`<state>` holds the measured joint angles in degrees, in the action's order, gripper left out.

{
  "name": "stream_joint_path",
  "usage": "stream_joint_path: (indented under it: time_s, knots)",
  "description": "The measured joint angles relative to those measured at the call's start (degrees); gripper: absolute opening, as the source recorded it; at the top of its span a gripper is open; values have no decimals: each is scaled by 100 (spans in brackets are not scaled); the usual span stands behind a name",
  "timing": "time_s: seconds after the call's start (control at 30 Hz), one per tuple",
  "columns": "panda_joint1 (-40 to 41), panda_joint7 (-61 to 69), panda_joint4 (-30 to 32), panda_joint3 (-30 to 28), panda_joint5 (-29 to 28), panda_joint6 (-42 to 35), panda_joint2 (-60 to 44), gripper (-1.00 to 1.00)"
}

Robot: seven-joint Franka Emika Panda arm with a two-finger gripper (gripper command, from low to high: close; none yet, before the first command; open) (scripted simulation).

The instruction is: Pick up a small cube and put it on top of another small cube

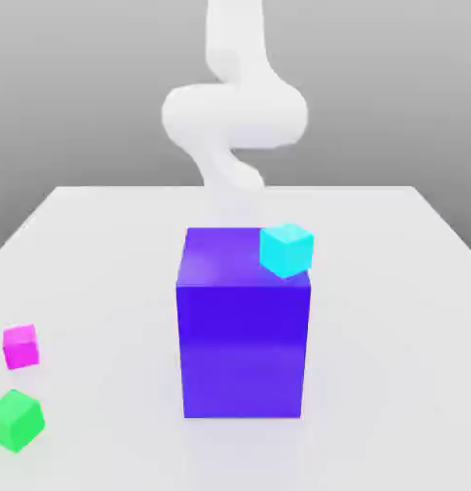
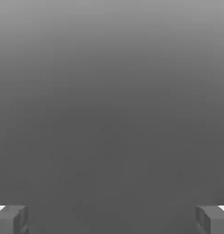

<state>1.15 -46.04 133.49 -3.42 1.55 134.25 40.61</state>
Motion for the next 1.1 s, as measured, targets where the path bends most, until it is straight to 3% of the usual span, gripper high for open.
stream_joint_path:
  time_s: [0.4,0.8,0.9,1.07,1.1]
  knots:
    - [667,-23,823,-1568,849,1191,-2529,0]
    - [1926,-257,1648,-2578,1390,2400,-4953,0]
    - [2227,4,1612,-2336,1787,2718,-5442,0]
    - [2962,649,1410,-1439,2637,3247,-6201,0]
    - [3079,745,1380,-1296,2762,3325,-6310,-100]
